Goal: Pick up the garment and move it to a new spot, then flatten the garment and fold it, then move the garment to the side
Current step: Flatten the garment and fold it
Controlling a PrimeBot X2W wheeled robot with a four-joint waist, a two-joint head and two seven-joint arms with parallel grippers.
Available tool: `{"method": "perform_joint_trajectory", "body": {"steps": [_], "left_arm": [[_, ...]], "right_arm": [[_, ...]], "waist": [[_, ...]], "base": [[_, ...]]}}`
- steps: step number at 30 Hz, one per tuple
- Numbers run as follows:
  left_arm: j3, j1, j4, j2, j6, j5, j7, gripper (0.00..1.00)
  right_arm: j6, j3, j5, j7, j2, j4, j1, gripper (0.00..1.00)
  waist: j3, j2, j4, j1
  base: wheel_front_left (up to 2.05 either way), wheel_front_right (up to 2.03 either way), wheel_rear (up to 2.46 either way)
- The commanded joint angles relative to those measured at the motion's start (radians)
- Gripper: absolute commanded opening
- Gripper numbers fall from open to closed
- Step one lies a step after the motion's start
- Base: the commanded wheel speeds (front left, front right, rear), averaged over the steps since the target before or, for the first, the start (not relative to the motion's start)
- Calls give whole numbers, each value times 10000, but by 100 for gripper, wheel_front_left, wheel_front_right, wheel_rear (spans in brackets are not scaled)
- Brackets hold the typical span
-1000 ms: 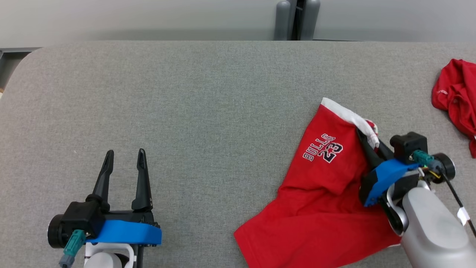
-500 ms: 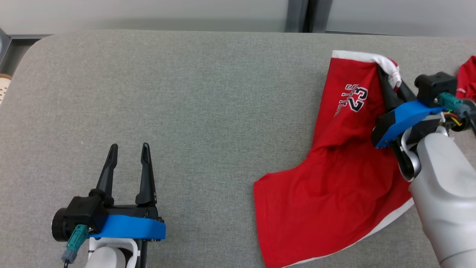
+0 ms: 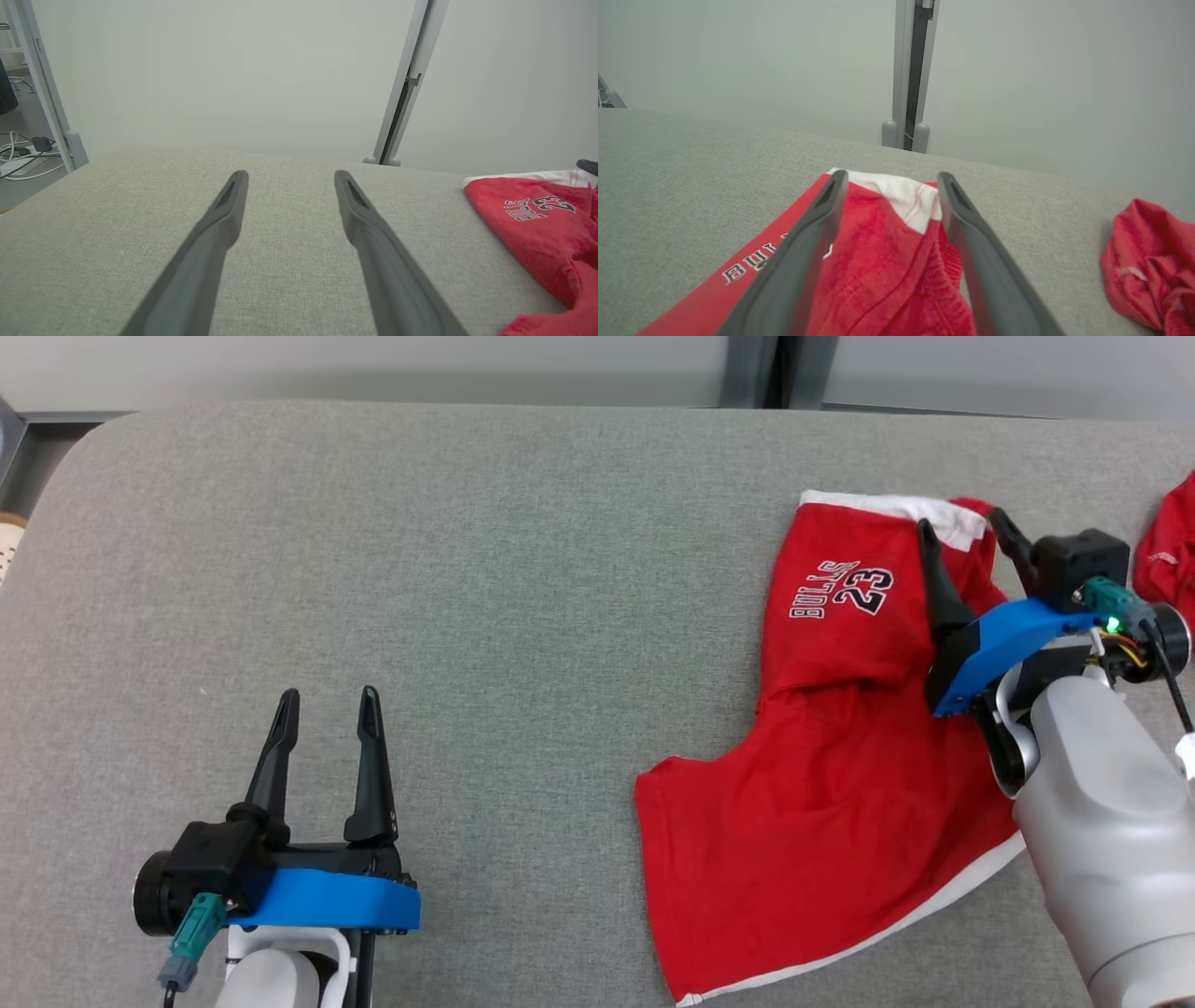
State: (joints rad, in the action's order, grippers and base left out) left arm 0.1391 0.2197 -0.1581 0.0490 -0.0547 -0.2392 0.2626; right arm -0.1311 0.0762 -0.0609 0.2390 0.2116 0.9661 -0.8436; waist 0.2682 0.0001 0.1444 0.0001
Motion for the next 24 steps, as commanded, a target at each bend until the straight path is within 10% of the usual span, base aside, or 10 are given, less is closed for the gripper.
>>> {"method": "perform_joint_trajectory", "body": {"steps": [1, 24], "left_arm": [[-25, -11, 13, 35, -9, 56, 27, 100], [-637, -982, 72, 36, 416, 770, 27, 100]], "right_arm": [[9, 48, 77, 103, 12, 64, 210, 100], [9, -894, -304, 244, -340, -7602, 6375, 100]], "waist": [[-76, -1, -97, -1], [-1286, -1, -1603, -1]], "base": [[0, 0, 0], [0, 0, 0]]}}
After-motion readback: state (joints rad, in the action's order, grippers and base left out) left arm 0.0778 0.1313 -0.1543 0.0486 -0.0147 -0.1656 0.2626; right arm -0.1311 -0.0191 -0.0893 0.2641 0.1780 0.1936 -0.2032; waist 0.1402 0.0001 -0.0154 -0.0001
